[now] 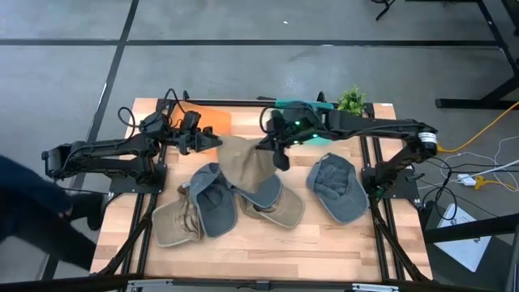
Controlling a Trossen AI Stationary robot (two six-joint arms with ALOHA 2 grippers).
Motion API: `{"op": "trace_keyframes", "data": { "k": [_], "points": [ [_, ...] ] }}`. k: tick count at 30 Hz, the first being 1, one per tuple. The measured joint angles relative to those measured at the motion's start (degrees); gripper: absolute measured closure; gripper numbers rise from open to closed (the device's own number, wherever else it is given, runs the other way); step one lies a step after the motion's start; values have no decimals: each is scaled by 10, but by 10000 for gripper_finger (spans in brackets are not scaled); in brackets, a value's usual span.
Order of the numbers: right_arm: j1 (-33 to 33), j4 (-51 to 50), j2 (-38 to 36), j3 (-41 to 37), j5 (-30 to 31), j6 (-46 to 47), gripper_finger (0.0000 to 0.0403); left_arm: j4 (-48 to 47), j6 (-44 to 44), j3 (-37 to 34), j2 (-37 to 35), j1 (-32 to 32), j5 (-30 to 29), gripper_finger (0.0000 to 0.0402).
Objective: Pick & Place hat
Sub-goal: Put the top brown cap into the green bin
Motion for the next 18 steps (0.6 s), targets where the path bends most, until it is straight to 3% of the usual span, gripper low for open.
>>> {"op": "trace_keyframes", "data": {
  "k": [4, 10, 18],
  "points": [
    [0, -77, -40, 0, 75, 39, 396, -49, 22, 0, 0, 1, -17, 231],
    [0, -138, -63, 0, 223, 126, 396, -62, 80, 0, 1, -10, -111, 201],
    [-7, -108, -32, 0, 229, 166, 395, -63, 151, 38, 33, -61, -237, 203]
  ]
}}
